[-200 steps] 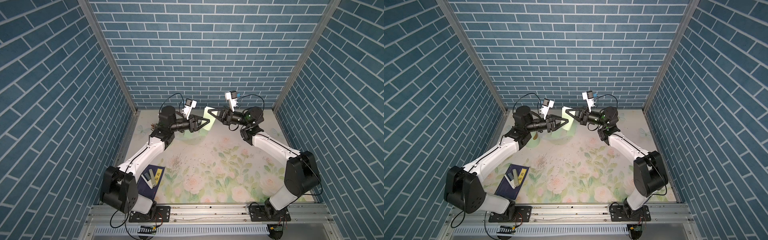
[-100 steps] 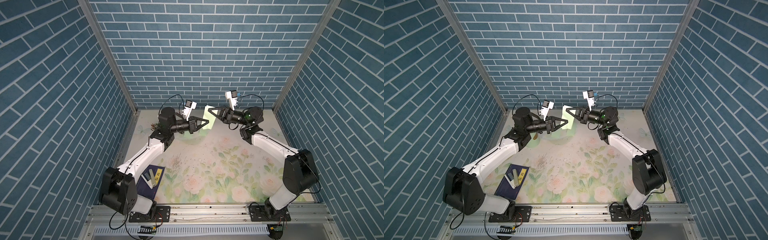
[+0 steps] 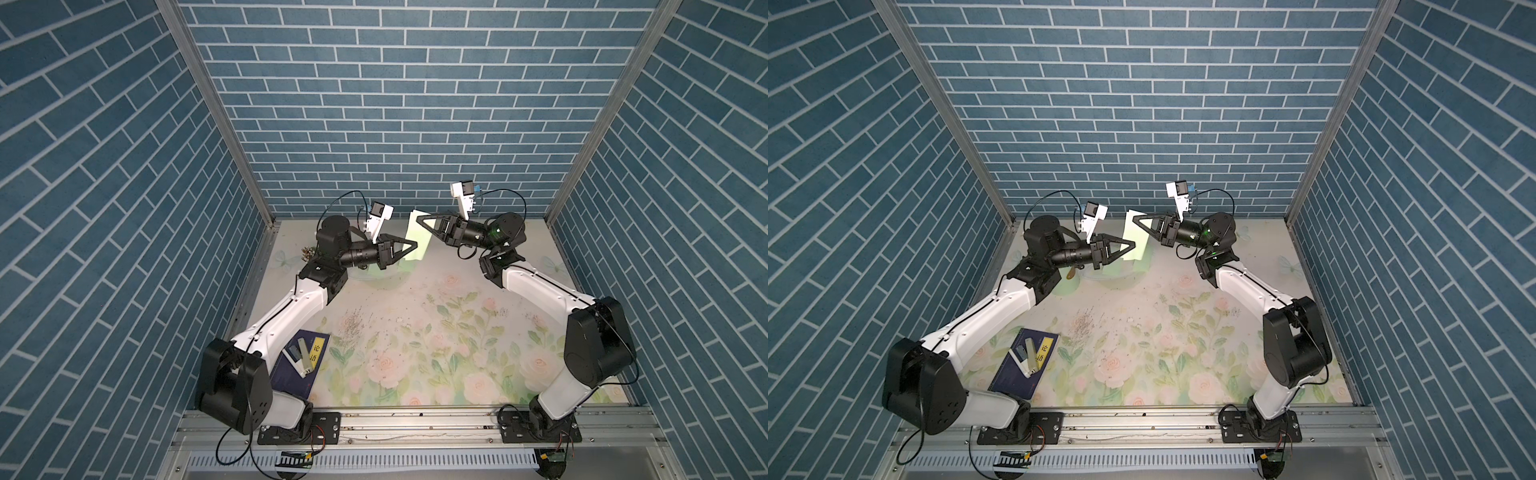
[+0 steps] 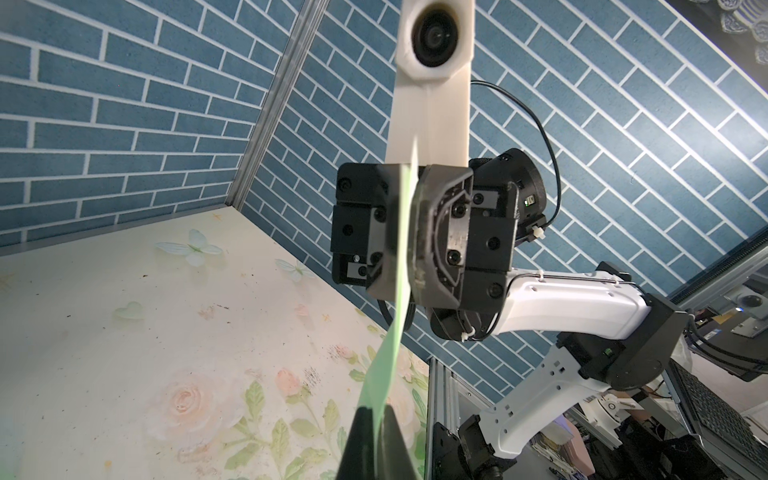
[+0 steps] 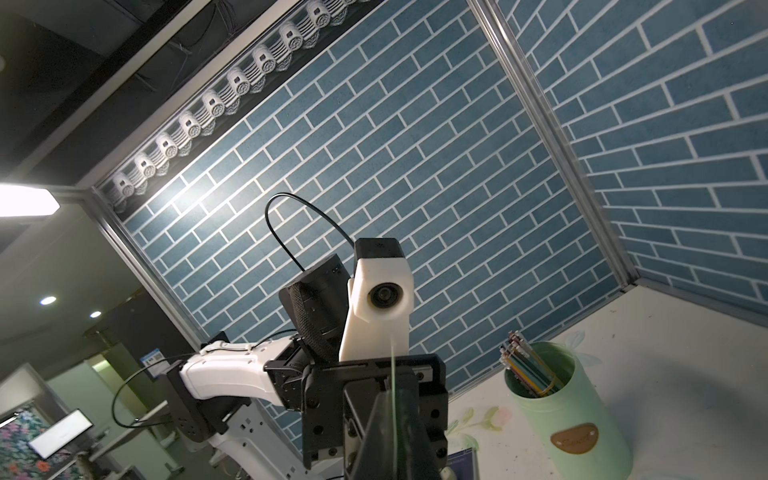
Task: Fold the square paper along the opposite sides
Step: Fold the paper.
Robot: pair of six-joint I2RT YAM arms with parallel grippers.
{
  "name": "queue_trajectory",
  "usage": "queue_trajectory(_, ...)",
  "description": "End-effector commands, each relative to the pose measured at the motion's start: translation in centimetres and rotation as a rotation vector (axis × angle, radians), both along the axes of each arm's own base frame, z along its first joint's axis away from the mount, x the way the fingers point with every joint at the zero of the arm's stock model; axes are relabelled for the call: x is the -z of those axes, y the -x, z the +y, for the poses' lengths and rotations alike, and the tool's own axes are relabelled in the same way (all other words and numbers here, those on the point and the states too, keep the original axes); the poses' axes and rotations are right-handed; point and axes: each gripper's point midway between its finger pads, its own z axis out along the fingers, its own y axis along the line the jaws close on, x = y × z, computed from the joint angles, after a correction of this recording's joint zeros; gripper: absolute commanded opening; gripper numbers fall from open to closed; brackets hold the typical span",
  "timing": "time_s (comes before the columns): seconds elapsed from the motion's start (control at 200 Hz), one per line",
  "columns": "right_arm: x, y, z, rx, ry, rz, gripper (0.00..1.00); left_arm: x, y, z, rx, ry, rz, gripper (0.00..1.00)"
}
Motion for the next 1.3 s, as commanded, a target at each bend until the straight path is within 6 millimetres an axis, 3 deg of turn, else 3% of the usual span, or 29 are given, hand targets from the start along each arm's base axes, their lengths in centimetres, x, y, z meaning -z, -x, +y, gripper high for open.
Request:
queue_trajectory(0.0, -1.4, 0.4, -0.6, -0.001, -0.022, -0.066, 0.42, -1.0, 0.6, 0.5, -0.017, 0.005, -0.039, 0.00)
queue_trajectory(0.055, -0.9, 0.7, -0.8, 0.010, -0.014, -0.069, 0.54, -1.4, 0.6, 0.7, -0.024, 0.010, -0.046, 0.00)
queue_trajectory(0.115, -0.4, 1.2, -1.0, 0.019, -0.015, -0.072, 0.60, -1.7, 0.5, 0.8, -0.031, 0.018, -0.049, 0.00)
queue_trajectory(0.4, 1.3, 4.0, -1.1, -0.026, -0.007, -0.080, 0.57, -3.0, 0.1, 1.5, -0.048, 0.044, -0.058, 0.00)
queue_trajectory(0.64, 2.4, 4.7, -0.4, -0.066, 0.008, -0.075, 0.43, -3.3, 0.1, 1.6, -0.052, 0.049, -0.059, 0.00)
queue_trajectory(0.82, 3.2, 4.8, -0.2, -0.076, 0.020, -0.064, 0.17, -3.4, 0.1, 1.7, -0.054, 0.048, -0.060, 0.00)
queue_trajectory(0.935, 3.5, 4.9, -0.3, -0.078, 0.024, -0.060, 0.12, -3.4, 0.2, 1.8, -0.054, 0.046, -0.062, 0.00)
queue_trajectory(1.04, 3.7, 4.9, -0.3, -0.076, 0.035, -0.057, 0.21, -3.2, 0.0, 1.9, -0.056, 0.042, -0.054, 0.00)
queue_trajectory(1.175, 4.2, 4.5, -0.5, -0.041, 0.059, -0.049, 0.51, -3.3, 0.2, 2.1, -0.060, 0.040, -0.060, 0.00)
queue_trajectory(1.295, 4.3, 4.5, -0.6, -0.029, 0.061, -0.050, 0.63, -3.4, 0.3, 2.2, -0.067, 0.035, -0.062, 0.00)
